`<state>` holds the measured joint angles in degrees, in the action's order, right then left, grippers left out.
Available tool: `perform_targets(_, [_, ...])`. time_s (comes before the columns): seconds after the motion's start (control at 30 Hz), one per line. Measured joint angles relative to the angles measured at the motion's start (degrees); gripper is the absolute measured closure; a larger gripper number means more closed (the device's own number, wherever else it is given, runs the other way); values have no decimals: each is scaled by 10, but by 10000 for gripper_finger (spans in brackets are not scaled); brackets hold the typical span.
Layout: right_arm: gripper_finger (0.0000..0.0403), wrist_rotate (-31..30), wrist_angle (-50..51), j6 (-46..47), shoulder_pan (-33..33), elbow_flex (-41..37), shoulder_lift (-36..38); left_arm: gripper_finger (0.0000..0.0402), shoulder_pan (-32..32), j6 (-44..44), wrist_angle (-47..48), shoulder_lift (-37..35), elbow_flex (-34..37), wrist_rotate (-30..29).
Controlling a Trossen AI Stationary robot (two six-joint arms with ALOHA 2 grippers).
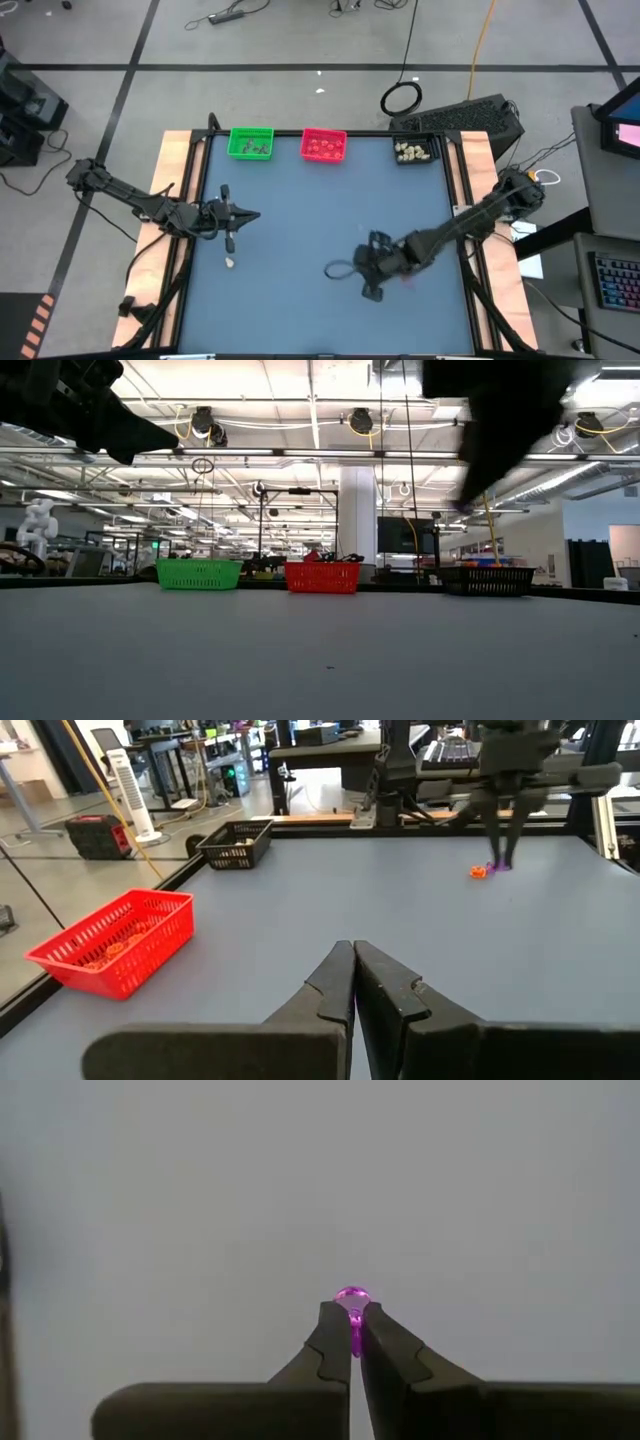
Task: Sort Halloween decoration
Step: Put the purple witch hat toy into the green bin
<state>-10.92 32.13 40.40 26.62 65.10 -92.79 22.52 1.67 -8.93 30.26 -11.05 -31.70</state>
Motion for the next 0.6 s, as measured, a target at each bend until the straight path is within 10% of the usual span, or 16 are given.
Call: perform_targets(0.6, [402, 47, -460, -326, -302, 82, -171, 385, 0, 8, 1, 0, 0, -33])
